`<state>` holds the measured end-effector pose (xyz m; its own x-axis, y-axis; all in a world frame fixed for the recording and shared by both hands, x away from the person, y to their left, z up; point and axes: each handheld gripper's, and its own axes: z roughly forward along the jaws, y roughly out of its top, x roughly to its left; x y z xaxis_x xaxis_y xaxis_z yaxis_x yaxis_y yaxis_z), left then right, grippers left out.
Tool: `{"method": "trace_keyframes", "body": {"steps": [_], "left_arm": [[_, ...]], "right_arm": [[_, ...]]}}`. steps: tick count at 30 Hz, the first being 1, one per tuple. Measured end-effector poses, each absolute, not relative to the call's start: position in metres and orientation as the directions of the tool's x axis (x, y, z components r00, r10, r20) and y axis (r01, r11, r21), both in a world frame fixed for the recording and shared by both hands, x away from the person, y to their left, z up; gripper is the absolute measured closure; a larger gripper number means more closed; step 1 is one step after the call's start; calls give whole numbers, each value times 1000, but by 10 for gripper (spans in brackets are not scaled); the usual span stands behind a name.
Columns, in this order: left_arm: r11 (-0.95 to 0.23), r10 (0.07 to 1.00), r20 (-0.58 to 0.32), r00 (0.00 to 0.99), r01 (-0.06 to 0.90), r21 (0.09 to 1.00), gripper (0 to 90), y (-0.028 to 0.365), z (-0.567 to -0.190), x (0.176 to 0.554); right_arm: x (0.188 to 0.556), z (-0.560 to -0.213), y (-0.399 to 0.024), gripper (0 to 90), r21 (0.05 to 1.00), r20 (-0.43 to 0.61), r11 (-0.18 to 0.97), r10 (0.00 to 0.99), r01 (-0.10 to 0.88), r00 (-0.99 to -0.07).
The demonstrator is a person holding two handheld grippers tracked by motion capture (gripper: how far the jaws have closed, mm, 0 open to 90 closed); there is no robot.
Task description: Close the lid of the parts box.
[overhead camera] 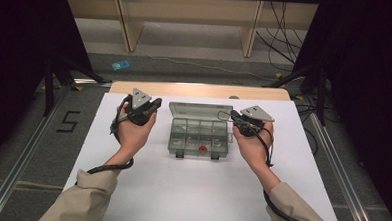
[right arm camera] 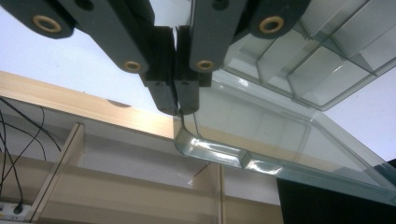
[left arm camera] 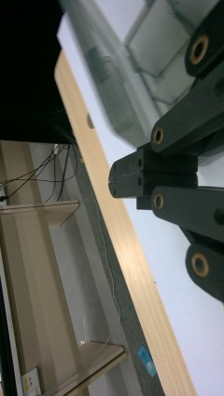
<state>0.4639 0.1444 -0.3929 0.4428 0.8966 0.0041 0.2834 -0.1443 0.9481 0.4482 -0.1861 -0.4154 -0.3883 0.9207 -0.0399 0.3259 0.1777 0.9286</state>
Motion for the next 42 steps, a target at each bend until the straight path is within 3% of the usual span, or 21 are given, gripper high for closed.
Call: {"method": "trace_keyframes", "body": {"steps": [31,37,42], "left_arm": [[-158,861,-30,508,324,933,900,111,-380,479],[-167,856,-28,517,328,930,900,109,-381,479],[-182,850,-16,526,324,928,900,108,-380,477]], "right_arm": [[443,-418,-188,877,926,-60,204,910,317,-411],[444,-417,-192,762,927,-53,199,909,318,-414],[442,-415,-199,482,908,-75,255,879,333,-470]]}}
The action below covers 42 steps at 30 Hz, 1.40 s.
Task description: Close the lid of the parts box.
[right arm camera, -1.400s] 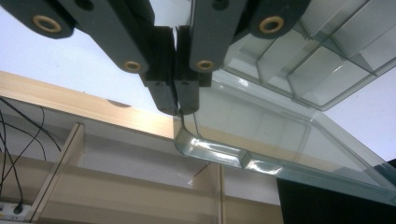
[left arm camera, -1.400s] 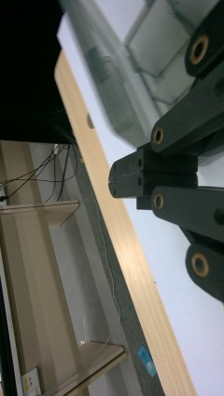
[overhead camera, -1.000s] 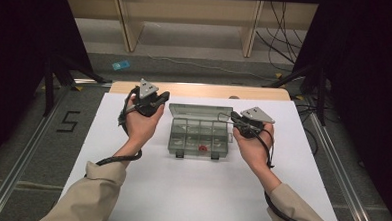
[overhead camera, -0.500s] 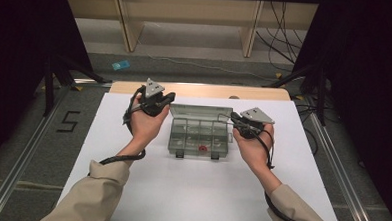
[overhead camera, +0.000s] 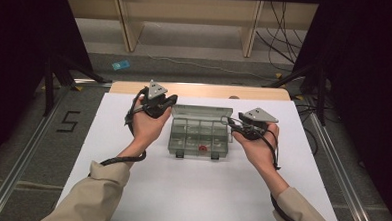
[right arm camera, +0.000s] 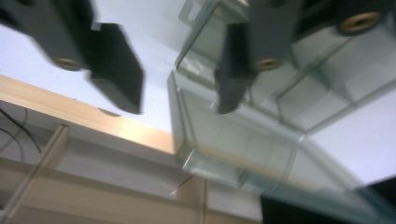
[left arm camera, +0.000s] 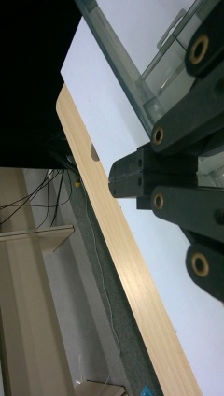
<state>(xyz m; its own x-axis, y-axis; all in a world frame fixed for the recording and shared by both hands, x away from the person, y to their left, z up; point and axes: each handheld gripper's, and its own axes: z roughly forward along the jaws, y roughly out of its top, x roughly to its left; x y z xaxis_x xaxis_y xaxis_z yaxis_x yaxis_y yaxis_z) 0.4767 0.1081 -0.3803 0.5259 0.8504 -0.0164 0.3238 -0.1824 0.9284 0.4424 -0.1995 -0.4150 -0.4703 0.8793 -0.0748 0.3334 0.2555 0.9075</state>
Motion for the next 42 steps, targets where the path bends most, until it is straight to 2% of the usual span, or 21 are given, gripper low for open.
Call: {"method": "trace_keyframes", "body": {"steps": [3,7,15,22,28,31,35,39,42], "left_arm": [[-193,846,-13,532,330,924,900,107,-380,476],[-196,846,-11,533,331,923,900,107,-381,476],[-213,841,3,541,327,921,900,106,-381,473],[-231,838,16,545,328,916,900,106,-382,470],[-248,831,24,555,332,910,900,105,-385,466],[-262,825,35,564,326,908,900,103,-386,464],[-269,822,40,569,326,906,900,103,-387,461],[-277,819,42,572,329,903,900,103,-387,459],[-277,817,42,575,326,904,900,103,-387,458]], "right_arm": [[440,-414,-203,340,881,-98,319,846,350,-524],[437,-410,-208,281,874,-92,336,824,350,-560],[433,-385,-209,241,888,-36,311,781,340,-623],[438,-377,-205,250,903,-26,281,790,324,-612],[444,-374,-200,328,901,-22,280,792,332,-610],[447,-372,-197,417,903,-11,268,796,335,-606],[449,-370,-191,586,908,3,254,791,334,-612],[450,-369,-187,690,903,-5,268,787,335,-617],[451,-368,-183,728,907,-4,265,783,327,-622]]}}
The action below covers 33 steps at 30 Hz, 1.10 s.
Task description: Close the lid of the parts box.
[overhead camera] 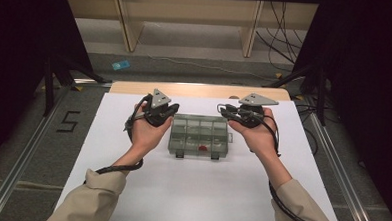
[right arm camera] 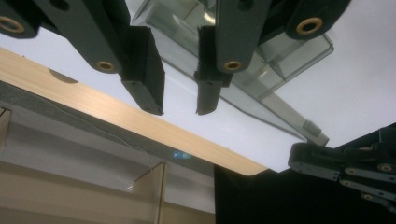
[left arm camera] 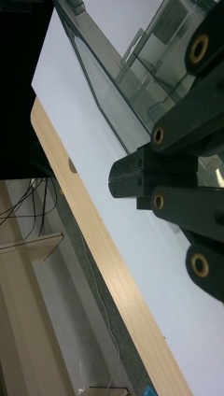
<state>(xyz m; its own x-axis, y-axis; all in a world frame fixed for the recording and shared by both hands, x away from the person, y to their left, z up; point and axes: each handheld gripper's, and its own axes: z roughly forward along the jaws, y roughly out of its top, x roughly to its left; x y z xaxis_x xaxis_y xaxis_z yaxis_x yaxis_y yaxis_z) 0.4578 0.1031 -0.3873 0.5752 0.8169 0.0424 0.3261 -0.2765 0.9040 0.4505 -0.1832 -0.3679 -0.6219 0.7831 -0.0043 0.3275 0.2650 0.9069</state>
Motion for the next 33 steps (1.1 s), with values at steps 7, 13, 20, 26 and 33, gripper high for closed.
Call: {"method": "trace_keyframes", "body": {"steps": [7,13,20,26,33], "left_arm": [[-288,811,49,582,326,900,900,103,-389,454],[-305,805,60,591,324,895,900,103,-391,451],[-342,792,81,605,329,880,900,104,-392,446],[-348,788,78,611,337,875,900,105,-395,443],[-371,776,87,624,341,864,900,105,-398,439]], "right_arm": [[452,-366,-176,842,907,-1,262,784,330,-620],[453,-373,-171,900,884,9,288,776,368,-630],[451,-377,-170,900,850,25,324,763,416,-646],[449,-380,-170,900,831,35,337,762,442,-647],[448,-384,-169,900,818,37,353,755,454,-654]]}}
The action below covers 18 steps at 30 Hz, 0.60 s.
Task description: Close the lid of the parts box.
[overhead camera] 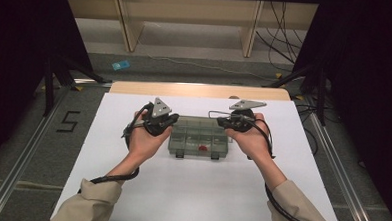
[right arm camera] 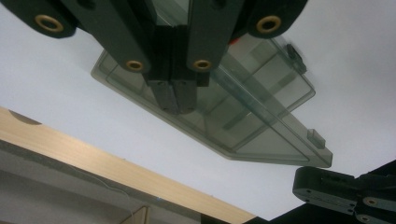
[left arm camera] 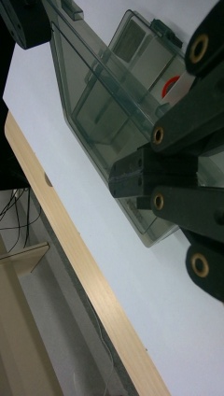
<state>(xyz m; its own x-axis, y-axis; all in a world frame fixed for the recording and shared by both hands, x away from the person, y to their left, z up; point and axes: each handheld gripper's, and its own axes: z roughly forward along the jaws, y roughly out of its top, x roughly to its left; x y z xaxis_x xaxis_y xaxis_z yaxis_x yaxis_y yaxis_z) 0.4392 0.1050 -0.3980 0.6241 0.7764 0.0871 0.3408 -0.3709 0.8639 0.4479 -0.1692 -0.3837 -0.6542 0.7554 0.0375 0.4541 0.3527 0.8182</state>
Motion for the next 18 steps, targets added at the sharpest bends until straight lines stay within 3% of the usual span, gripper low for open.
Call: {"method": "trace_keyframes", "body": {"steps": [18], "left_arm": [[-406,760,84,645,369,836,900,107,-405,430]], "right_arm": [[444,-396,-169,900,789,40,394,733,471,-679]]}}
